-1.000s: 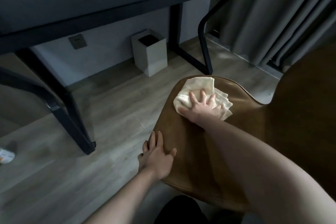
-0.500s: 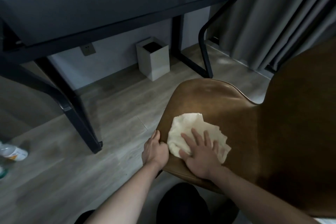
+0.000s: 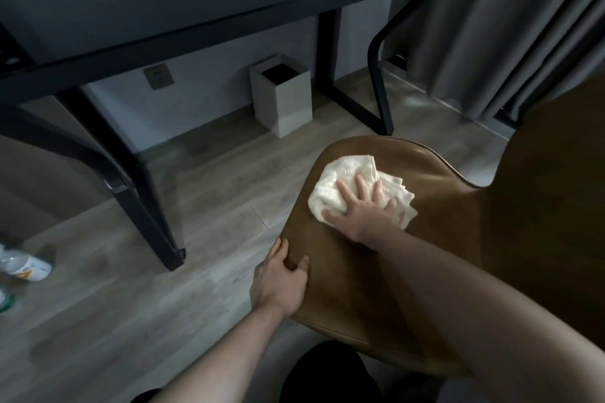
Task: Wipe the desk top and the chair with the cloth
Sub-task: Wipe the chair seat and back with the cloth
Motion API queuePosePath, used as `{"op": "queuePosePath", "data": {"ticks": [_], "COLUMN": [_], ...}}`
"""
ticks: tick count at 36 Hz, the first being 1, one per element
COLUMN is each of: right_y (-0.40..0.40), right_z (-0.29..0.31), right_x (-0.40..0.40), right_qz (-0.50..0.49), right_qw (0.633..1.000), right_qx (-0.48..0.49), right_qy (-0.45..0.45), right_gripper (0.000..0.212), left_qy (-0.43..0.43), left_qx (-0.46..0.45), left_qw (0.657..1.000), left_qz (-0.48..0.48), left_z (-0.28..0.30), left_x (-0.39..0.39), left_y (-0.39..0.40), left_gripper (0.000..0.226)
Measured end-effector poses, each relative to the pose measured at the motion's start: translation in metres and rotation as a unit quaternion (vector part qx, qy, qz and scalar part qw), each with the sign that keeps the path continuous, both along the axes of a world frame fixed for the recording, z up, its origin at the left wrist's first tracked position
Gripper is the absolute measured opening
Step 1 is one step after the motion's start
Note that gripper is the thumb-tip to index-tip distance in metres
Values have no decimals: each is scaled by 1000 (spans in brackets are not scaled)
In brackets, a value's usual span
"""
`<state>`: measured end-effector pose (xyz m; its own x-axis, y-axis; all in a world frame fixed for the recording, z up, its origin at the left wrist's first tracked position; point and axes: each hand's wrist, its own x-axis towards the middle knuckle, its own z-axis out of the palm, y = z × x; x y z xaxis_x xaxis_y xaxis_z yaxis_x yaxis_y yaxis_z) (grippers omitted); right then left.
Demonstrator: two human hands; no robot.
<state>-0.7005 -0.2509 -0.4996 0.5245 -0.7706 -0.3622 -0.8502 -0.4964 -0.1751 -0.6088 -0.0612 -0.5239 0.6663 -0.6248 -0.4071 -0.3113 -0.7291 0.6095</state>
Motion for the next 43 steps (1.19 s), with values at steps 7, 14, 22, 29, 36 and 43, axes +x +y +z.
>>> {"op": "queuePosePath", "data": {"ticks": [7, 14, 22, 29, 36, 43], "right_y": [-15, 23, 104, 68, -25, -54], "right_z": [1, 0, 6, 5, 8, 6], "right_x": [-16, -79, -142, -103, -73, -65], "right_qz": [8, -94, -119, -177, -216, -213], "right_qw": [999, 994, 992, 982, 974, 976], "right_qx": [-37, 14, 37, 56, 54, 30], "right_qy": [-7, -46, -2, -26, -39, -18], "right_gripper": [76, 70, 73, 83, 91, 91], "left_qy": [8, 14, 23, 26, 16, 8], "left_qx": [1, 14, 7, -2, -13, -18], "left_qw": [1000, 1000, 1000, 1000, 1000, 1000], "left_qz": [3, -5, -1, 1, 6, 18], "left_z": [-3, 6, 10, -4, -17, -15], "left_x": [3, 1, -1, 4, 7, 5], "left_y": [-1, 0, 3, 0, -2, -10], "left_gripper": [67, 65, 65, 66, 65, 64]}}
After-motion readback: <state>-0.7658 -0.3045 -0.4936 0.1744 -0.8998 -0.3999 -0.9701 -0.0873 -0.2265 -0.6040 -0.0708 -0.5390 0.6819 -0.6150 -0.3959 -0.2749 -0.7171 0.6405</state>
